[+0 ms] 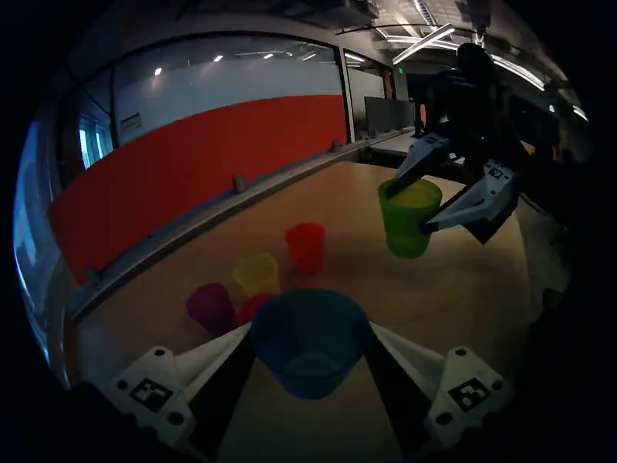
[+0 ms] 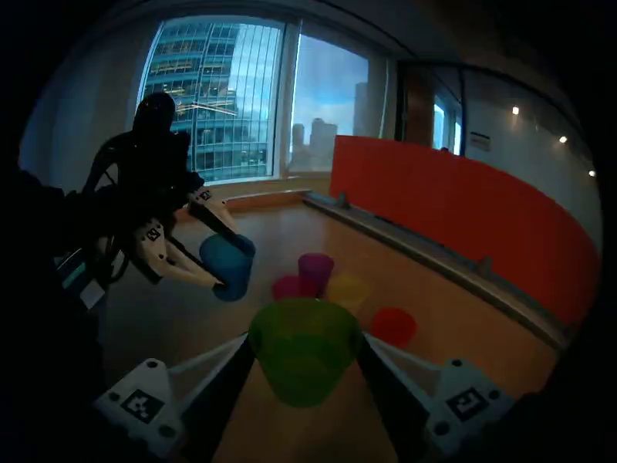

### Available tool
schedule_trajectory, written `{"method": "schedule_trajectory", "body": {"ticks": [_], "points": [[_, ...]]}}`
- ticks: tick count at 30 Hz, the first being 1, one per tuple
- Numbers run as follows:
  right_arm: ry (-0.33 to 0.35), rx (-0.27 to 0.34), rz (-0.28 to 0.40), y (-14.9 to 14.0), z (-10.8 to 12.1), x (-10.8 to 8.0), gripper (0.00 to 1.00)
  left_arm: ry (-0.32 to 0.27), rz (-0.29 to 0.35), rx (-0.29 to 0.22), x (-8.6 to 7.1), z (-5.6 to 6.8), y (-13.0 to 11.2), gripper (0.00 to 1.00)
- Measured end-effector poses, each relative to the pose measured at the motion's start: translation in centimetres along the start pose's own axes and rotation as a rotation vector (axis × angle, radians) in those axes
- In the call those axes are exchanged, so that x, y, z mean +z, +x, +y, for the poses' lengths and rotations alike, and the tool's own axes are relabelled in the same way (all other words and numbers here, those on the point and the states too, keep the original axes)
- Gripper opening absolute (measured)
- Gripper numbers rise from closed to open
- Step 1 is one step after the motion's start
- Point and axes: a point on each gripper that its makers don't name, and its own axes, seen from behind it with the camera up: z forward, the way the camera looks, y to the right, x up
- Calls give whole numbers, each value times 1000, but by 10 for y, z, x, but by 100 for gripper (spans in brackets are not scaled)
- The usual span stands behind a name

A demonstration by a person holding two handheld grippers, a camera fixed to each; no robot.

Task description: Pour water

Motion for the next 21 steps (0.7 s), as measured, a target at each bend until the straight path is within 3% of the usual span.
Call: {"method": "schedule_trajectory", "body": {"ticks": [21], "points": [[46,-8,-110,-35,-8,14,91,-85,-130,5,17,17,-45,88]]}}
